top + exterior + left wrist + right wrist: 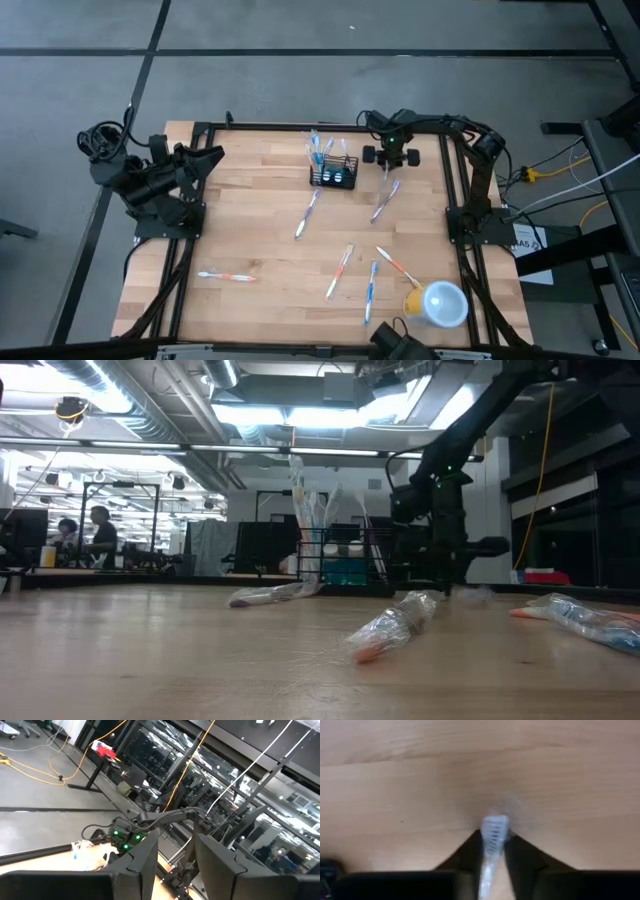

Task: Pick & Place toothbrushing station
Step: Put the middle violet toothbrush into the right section of the mesh organizer

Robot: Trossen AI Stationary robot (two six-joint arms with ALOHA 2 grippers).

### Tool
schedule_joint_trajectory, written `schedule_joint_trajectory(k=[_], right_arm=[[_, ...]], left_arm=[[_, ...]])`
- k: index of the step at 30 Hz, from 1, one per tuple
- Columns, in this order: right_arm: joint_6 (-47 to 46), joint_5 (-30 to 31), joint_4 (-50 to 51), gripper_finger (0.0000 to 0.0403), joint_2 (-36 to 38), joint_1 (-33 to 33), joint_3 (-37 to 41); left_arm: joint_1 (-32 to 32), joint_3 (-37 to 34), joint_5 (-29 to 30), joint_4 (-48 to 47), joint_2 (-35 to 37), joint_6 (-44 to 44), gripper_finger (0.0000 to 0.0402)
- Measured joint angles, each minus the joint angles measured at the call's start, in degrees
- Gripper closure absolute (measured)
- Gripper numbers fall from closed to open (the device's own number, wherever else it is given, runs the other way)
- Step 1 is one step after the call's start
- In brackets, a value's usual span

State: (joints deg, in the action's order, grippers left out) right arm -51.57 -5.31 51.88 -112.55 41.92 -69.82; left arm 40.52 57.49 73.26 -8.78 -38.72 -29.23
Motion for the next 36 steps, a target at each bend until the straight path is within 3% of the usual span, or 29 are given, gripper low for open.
schedule_joint_trajectory(k=[3,8,14,17,24,31,36], right_arm=[[2.5,1.2,-0.5,0.0384,0.5,-0.5,0.1],[3.3,8.1,-4.4,0.0386,3.0,-2.4,0.5],[2.6,18.1,-13.4,0.0386,13.9,-5.9,0.4],[1.4,24.9,-17.1,0.0386,21.2,-9.2,0.3],[5.4,47.2,-20.9,0.0386,33.2,-22.1,0.2],[13.1,61.9,-27.0,0.0386,31.4,-31.3,0.2],[11.6,65.5,-30.4,0.0386,27.7,-33.6,0.2]], left_arm=[[0.0,0.0,-0.1,0.1,0.0,0.0,0.0274],[0.0,0.0,-1.1,0.0,0.0,-0.9,0.0274],[0.0,0.0,-1.6,0.0,-0.6,-1.0,0.0274],[0.0,0.0,-2.4,0.0,-0.9,-1.0,0.0274],[0.0,0.0,-2.9,0.0,-2.2,-1.1,0.0274],[0.0,0.0,-2.9,0.0,-4.4,-2.5,0.0274],[0.0,0.0,-2.9,0.0,-5.8,-5.9,0.0274]])
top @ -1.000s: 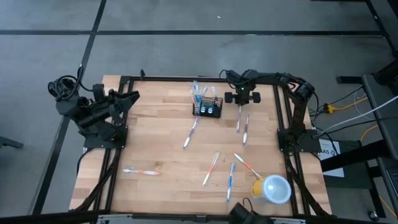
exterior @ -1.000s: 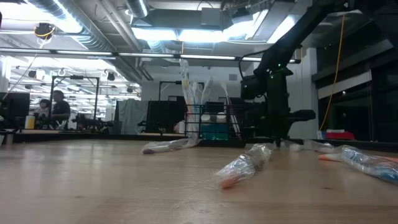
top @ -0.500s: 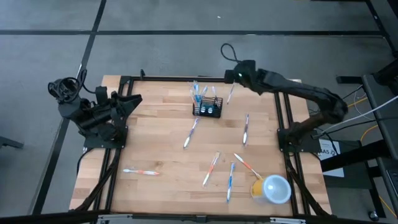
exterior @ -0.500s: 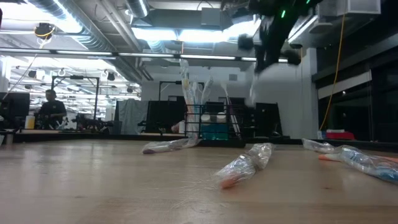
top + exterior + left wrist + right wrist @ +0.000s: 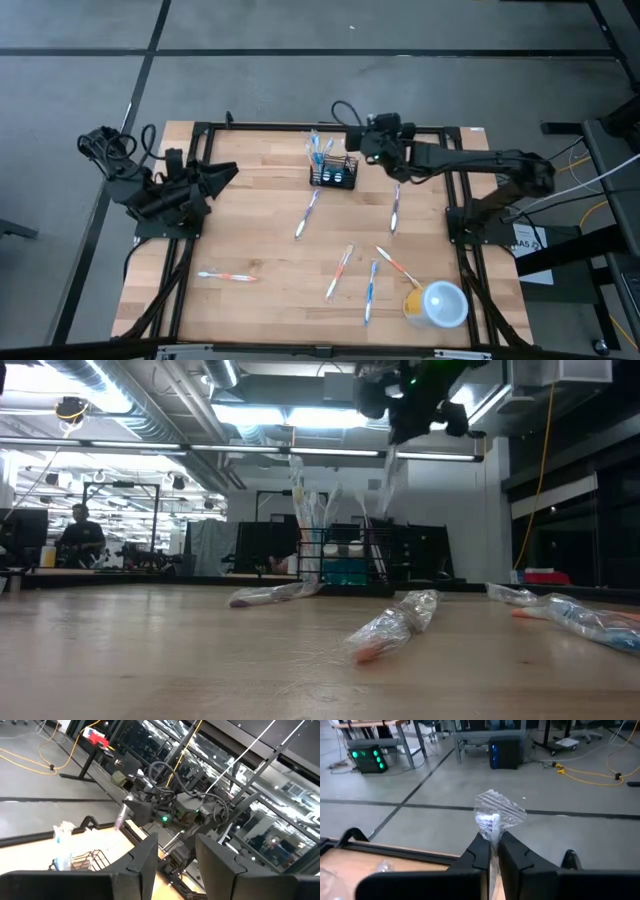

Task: Pick & Place toothbrushing station
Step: Put the middle violet toothbrush into the right section of the mesh organizer, then put the right violet toothbrush into the right section of the mesh organizer

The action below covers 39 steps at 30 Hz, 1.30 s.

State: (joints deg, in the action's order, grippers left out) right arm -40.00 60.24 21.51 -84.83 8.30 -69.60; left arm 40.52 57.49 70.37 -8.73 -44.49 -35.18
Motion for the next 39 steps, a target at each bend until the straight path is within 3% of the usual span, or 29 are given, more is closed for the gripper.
schedule_joint_trajectory(k=[4,12,20,22,26,31,35,39], right_arm=[[1.3,3.2,-4.1,0.0386,-3.2,-1.5,0.0],[-0.2,7.3,-3.1,0.0386,-7.6,-1.5,0.0],[-11.2,4.5,-8.5,0.0385,-8.5,-3.8,11.0],[-10.5,4.1,-8.6,0.0363,-6.8,-4.9,11.9],[-7.5,1.4,-8.3,0.0279,-4.9,-4.5,13.1],[-8.0,-9.1,-7.7,0.0195,-1.7,-2.1,13.5],[-4.4,-10.3,-6.2,0.0169,4.7,-2.0,13.4],[-10.9,-11.1,8.8,0.0177,14.7,-1.9,13.3]], left_arm=[[0.0,0.0,-1.0,0.7,-1.0,-1.2,0.0274],[0.0,0.0,-4.3,1.9,-1.9,-2.0,0.0274],[1.3,0.0,-4.3,3.1,-1.9,-1.5,0.0274],[1.6,0.0,-4.1,3.1,-1.9,-1.2,0.0274],[1.8,0.0,-4.1,3.0,-1.9,-1.1,0.0274],[1.8,0.0,-4.0,3.0,-1.9,-1.1,0.0274],[1.8,0.0,-4.0,3.9,-1.9,1.3,0.0274],[1.8,0.0,-4.0,4.7,-1.9,3.9,0.0274]])
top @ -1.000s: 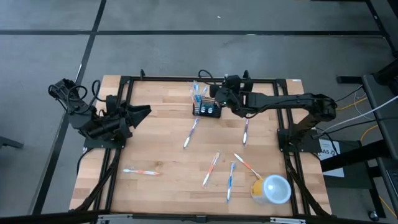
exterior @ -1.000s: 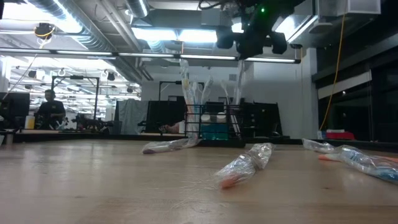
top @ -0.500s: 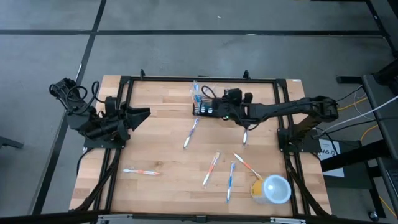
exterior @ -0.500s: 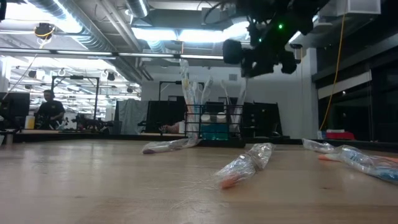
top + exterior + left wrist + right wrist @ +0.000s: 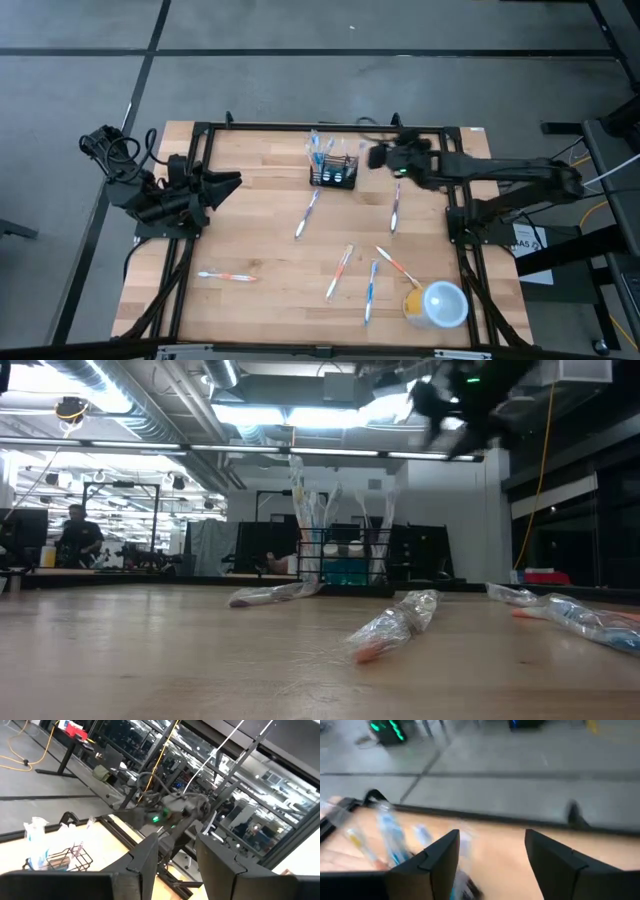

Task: Pick & Place toothbrushing station
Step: Put the right violet toothbrush into the right section of the mesh organizer

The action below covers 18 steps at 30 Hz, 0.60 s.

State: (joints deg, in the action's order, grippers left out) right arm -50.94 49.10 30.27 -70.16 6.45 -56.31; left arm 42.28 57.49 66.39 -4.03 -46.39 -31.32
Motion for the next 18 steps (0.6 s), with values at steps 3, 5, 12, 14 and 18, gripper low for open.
schedule_joint_trajectory(k=[3,5,12,14,18], right_arm=[[-10.3,-8.6,16.1,0.0194,5.8,0.3,0.0],[-13.8,-14.9,22.2,0.0206,7.5,-0.1,0.0],[-15.4,-28.4,33.1,0.0237,2.4,2.3,0.1],[-12.7,-31.0,31.4,0.0236,0.3,4.7,0.1],[-8.3,-35.0,30.2,0.0223,-4.7,9.8,0.1]], left_arm=[[0.0,0.0,0.0,0.0,0.0,1.0,0.0274],[0.0,0.0,0.0,0.1,0.0,1.6,0.0274],[-0.1,0.0,0.0,1.5,0.0,4.0,0.0274],[-0.1,0.0,-0.5,3.4,0.0,5.5,0.0274],[-0.1,0.0,-1.7,6.6,0.0,8.8,0.0274]])
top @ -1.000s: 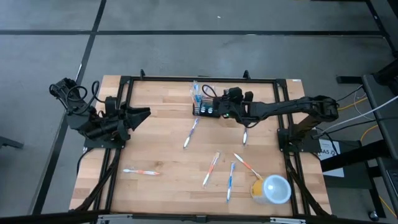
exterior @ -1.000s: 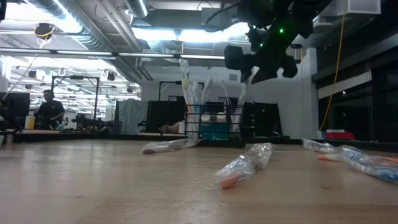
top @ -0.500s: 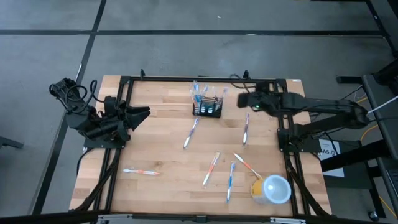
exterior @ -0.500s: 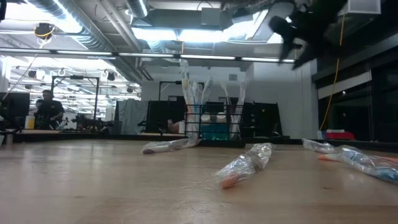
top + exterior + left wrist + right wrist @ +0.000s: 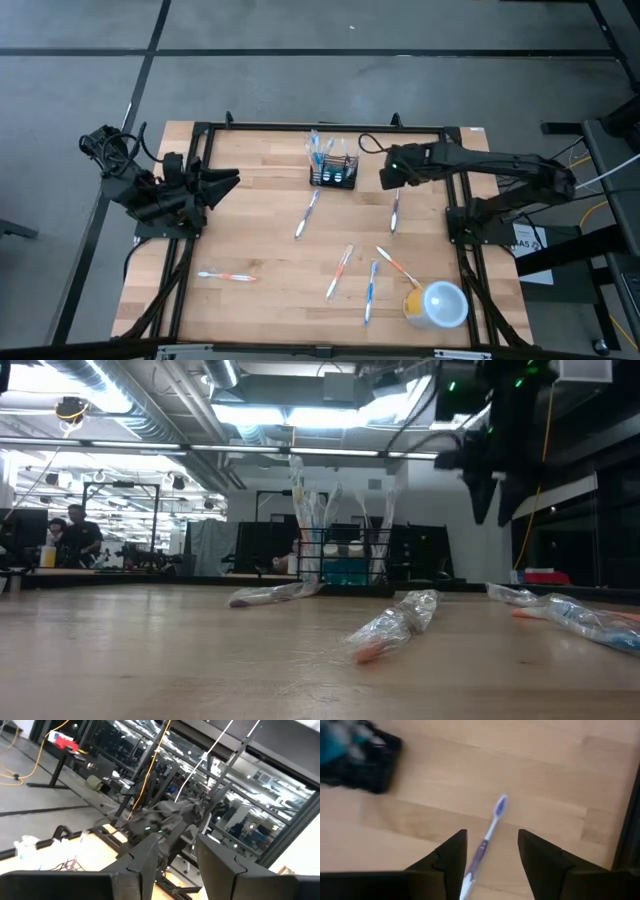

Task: Pick & Place toothbrushing station
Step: Put the right violet toothbrush into the right section of the mesh organizer

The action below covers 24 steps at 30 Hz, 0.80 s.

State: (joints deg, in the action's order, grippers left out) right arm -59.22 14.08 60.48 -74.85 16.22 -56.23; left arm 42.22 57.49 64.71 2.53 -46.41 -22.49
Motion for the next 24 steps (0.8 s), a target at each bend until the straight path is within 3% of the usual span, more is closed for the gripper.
schedule_joint_trajectory(k=[7,15,24], right_arm=[[2.9,-5.4,-3.6,0.0195,-6.4,6.6,2.7],[-1.0,-9.9,-15.2,0.0196,-7.8,7.6,12.3],[-1.8,-7.9,-19.1,0.0213,-7.8,7.6,13.6]], left_arm=[[0.0,0.0,-1.7,3.7,0.0,3.7,0.0274],[0.1,0.0,-2.0,3.7,-0.1,4.2,0.0274],[0.1,0.0,-3.0,3.9,-0.1,3.6,0.0274]])
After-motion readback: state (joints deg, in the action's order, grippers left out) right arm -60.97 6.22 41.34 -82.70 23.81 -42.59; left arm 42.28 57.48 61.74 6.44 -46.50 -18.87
